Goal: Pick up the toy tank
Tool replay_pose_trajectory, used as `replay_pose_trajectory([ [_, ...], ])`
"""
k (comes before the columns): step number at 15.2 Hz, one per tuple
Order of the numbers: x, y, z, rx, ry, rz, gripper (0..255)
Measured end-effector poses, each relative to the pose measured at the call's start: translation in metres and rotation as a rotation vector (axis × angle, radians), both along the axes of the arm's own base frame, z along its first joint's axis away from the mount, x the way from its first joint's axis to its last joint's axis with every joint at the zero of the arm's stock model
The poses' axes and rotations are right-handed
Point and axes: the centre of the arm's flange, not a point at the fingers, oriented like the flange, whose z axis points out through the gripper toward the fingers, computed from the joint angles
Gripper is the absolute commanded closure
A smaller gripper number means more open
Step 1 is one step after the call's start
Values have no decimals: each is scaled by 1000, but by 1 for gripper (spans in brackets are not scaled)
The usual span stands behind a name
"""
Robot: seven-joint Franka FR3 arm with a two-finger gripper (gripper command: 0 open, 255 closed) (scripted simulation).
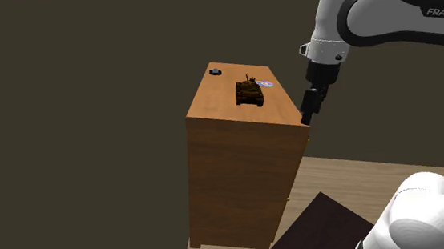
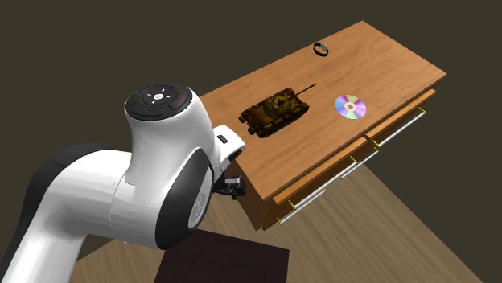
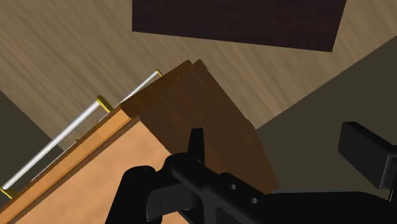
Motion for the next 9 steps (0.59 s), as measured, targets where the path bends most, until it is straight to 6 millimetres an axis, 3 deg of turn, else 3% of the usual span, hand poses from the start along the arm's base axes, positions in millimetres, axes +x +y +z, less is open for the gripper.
replay_pose_trajectory([
  [4, 21, -9, 4, 38, -8, -45, 0],
  [9, 87, -32, 16, 125, -28, -151, 0],
])
